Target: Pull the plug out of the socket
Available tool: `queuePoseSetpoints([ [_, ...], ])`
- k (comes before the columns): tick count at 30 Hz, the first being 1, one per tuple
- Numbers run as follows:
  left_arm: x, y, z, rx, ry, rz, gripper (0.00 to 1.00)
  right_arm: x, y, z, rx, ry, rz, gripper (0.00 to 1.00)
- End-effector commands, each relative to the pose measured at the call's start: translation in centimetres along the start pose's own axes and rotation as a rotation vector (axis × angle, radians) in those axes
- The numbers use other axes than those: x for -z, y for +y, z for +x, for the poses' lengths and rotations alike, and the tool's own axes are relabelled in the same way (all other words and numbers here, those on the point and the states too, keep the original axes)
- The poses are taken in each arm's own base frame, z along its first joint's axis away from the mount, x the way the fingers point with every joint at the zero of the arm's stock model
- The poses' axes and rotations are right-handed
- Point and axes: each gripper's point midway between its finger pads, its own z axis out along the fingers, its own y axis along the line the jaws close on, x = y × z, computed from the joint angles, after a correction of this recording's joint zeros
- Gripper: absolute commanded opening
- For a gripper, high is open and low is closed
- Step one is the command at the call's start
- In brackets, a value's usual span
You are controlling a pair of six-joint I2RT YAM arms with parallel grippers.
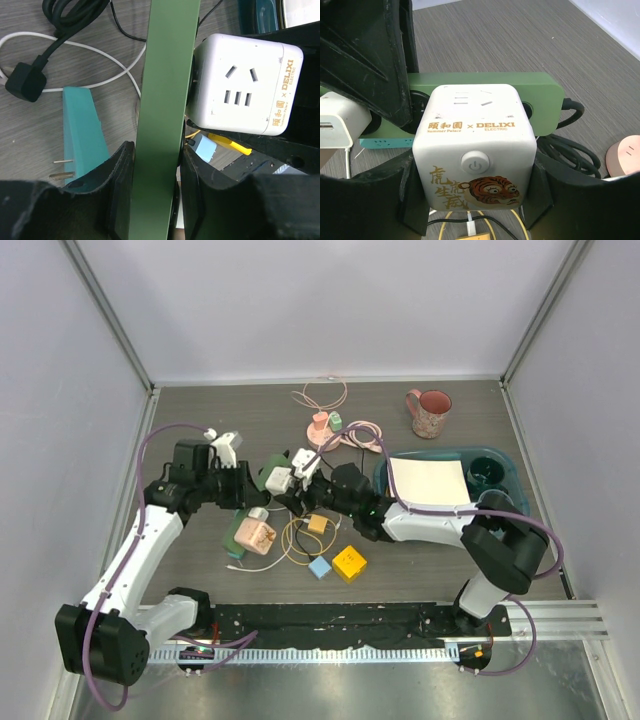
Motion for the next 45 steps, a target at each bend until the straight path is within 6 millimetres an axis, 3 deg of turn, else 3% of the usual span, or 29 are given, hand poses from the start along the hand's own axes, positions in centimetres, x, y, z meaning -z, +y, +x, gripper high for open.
queuePoseSetpoints([
  [1, 2.3, 8.1, -5.7, 0.051, -0.244, -0.434, 0.0, 2.2, -0.2, -7.9, 0.031, -0.233, -0.021, 0.01],
  [2, 2.3, 8.1, -5.7, 0.05, -0.243, -0.433, 0.0, 1.9, -0.3, -8.9, 0.037, -0.234, -0.025, 0.01],
  [4, 2.4, 8.0, -5.7, 0.049, -0.244, -0.431, 0.0, 1.6, -0.1, -8.4, 0.029, -0.174, -0.042, 0.01],
  [5, 2.4, 8.1, -5.6, 0.048, -0.245, -0.434, 0.0, 1.3, -0.4, -10.0, 0.032, -0.188, -0.037, 0.01],
  [6, 2.4, 8.2, -5.6, 0.048, -0.245, -0.437, 0.0, 1.1, -0.6, -8.8, 0.034, -0.117, -0.03, 0.01],
  [8, 2.3, 8.2, -5.6, 0.042, -0.243, -0.435, 0.0, 0.9, -1.0, -9.4, 0.109, -0.089, 0.007, 0.01],
  [12, 2.3, 8.2, -5.5, 0.038, -0.248, -0.437, 0.0, 1.6, -1.3, -8.8, 0.184, -0.071, 0.05, 0.01],
  [16, 2.3, 8.3, -5.5, 0.037, -0.246, -0.439, 0.0, 2.4, -0.7, -9.4, 0.122, -0.121, 0.025, 0.01],
  [22, 2.4, 9.1, -5.4, 0.047, -0.237, -0.48, 0.0, 2.5, -0.4, -8.4, 0.028, -0.163, 0.01, 0.01],
  [28, 2.4, 9.0, -5.4, 0.048, -0.24, -0.48, 0.0, 2.4, -0.9, -10.0, 0.014, -0.187, 0.017, 0.01],
  [32, 2.8, 8.6, -6.1, 0.042, -0.273, -0.465, 0.0, 2.1, -2.4, -8.7, 0.009, -0.122, 0.087, 0.01],
  [35, 3.2, 6.7, -7.4, 0.023, -0.355, -0.379, 0.0, 2.0, -4.7, -6.3, -0.072, -0.059, 0.168, 0.01],
  [39, 4.5, 4.6, -8.5, 0.001, -0.471, -0.285, 0.0, 1.7, -6.1, -3.0, -0.157, 0.003, 0.206, 0.02],
  [43, 5.3, 5.0, -9.0, 0.005, -0.517, -0.32, 0.0, 0.8, -7.6, 0.5, -0.229, 0.099, 0.264, 0.04],
  [45, 5.2, 5.2, -8.9, 0.009, -0.509, -0.33, 0.0, 0.2, -7.9, 1.2, -0.256, 0.119, 0.275, 0.06],
])
